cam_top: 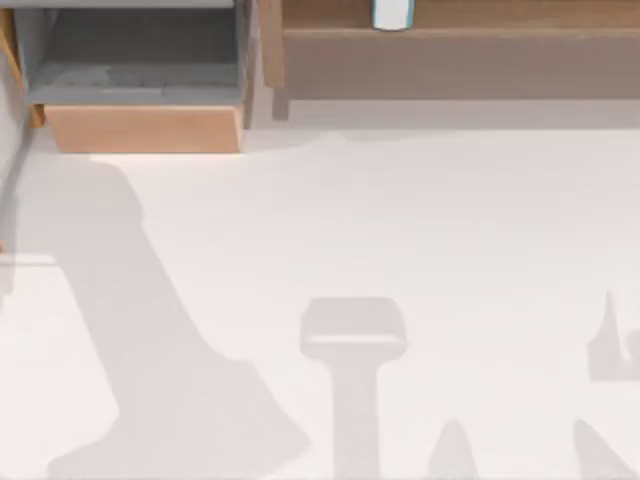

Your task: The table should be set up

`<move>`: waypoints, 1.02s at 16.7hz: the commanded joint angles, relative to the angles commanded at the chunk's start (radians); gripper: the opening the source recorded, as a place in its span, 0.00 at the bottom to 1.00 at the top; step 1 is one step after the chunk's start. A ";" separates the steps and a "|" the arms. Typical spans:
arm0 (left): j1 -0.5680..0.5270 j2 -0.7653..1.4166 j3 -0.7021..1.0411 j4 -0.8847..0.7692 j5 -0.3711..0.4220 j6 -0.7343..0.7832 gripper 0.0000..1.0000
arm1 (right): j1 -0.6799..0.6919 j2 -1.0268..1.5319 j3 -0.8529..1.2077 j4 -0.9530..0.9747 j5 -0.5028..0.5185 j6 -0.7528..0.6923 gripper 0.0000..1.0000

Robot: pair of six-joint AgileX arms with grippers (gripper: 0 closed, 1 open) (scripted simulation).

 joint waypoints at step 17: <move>0.007 -0.029 -0.014 0.003 -0.005 0.010 0.00 | 0.000 0.000 0.000 0.000 0.000 0.000 1.00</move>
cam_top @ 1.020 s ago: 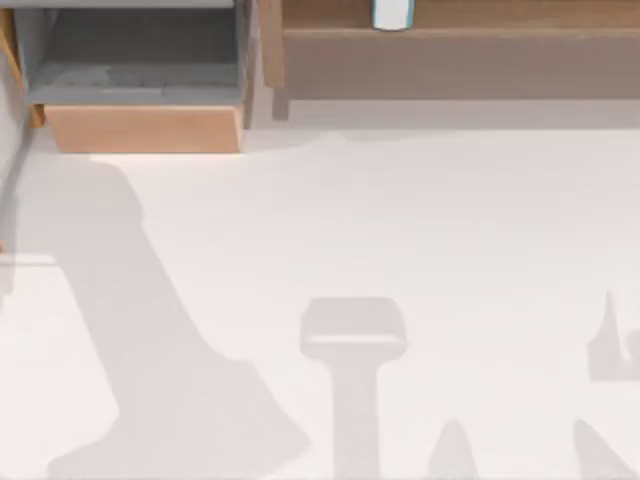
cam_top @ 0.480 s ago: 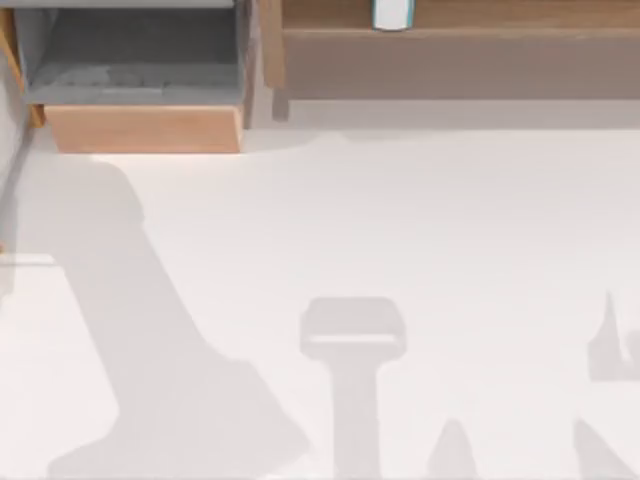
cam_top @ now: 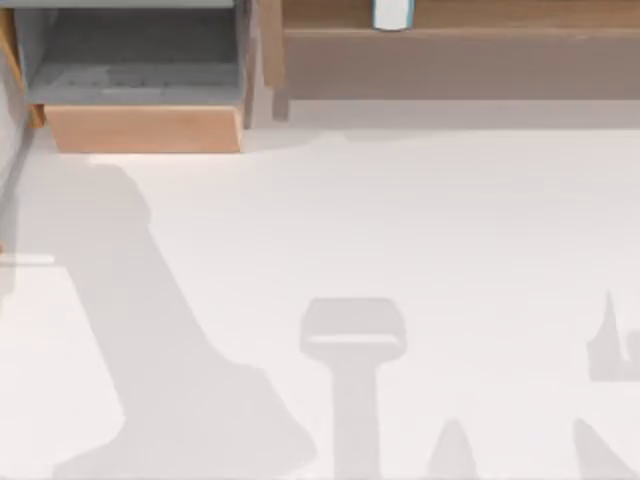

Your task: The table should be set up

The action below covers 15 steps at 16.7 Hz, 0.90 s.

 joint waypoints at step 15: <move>0.150 -0.736 -0.659 0.166 -0.025 0.194 0.00 | 0.000 0.000 0.000 0.000 0.000 0.000 1.00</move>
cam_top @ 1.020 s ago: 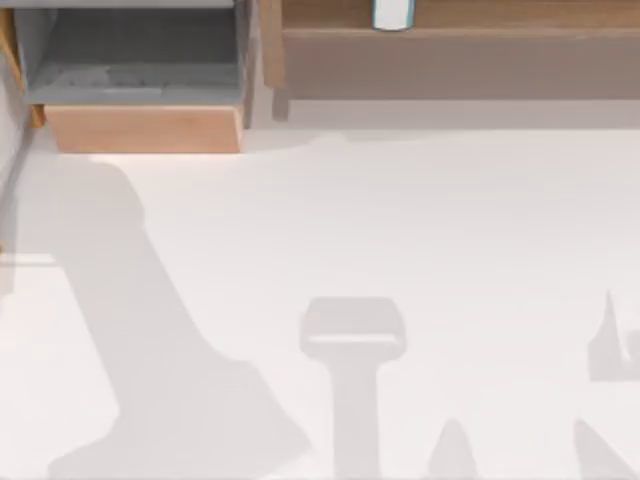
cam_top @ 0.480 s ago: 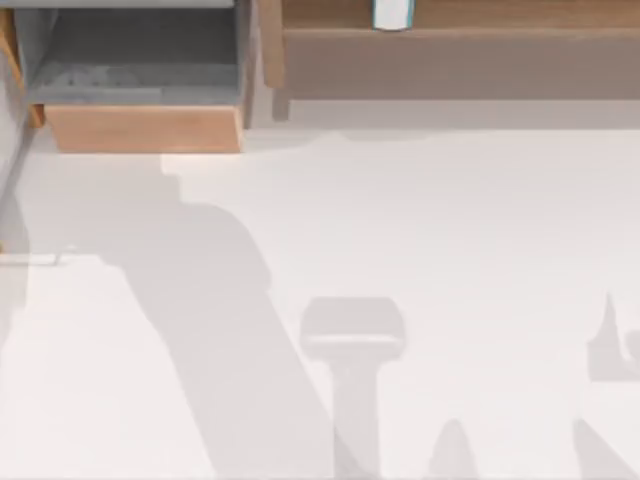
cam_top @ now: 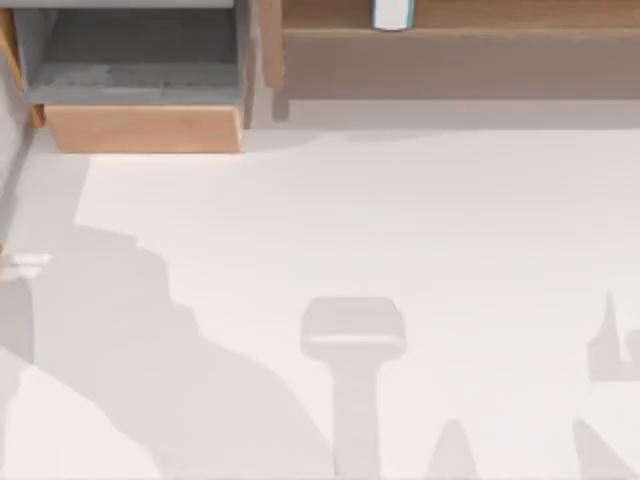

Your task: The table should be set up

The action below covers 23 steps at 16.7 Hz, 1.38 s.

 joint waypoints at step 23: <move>0.068 -0.334 -0.936 0.341 0.028 -0.182 0.00 | 0.000 0.000 0.000 0.000 0.000 0.000 1.00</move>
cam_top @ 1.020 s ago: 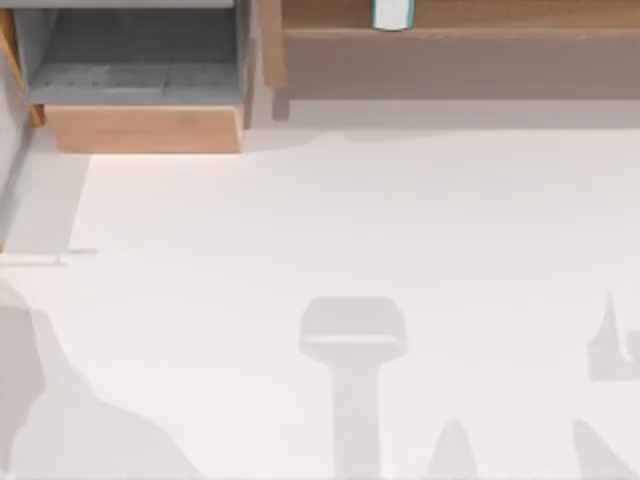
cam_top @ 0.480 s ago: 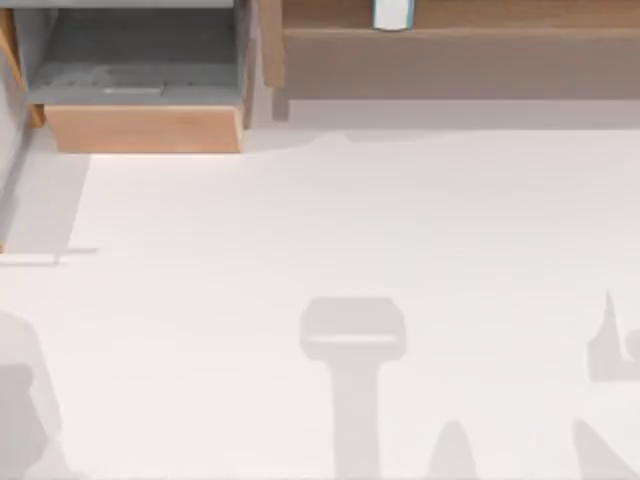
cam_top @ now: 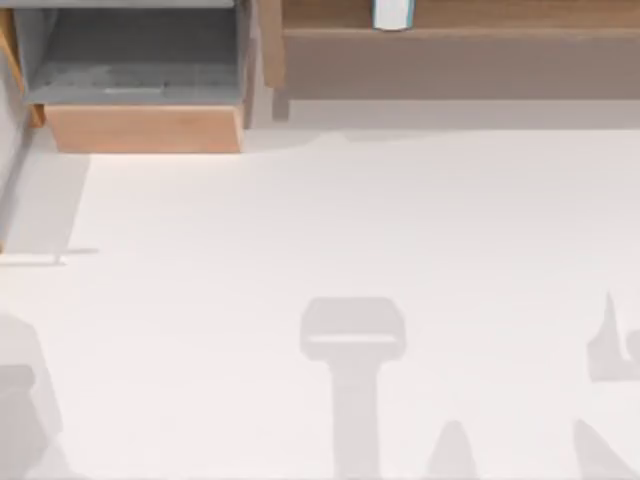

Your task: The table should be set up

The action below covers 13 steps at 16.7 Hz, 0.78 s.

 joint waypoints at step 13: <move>-0.059 -0.039 0.012 0.101 0.050 0.055 0.00 | 0.000 0.000 0.000 0.000 0.000 0.000 1.00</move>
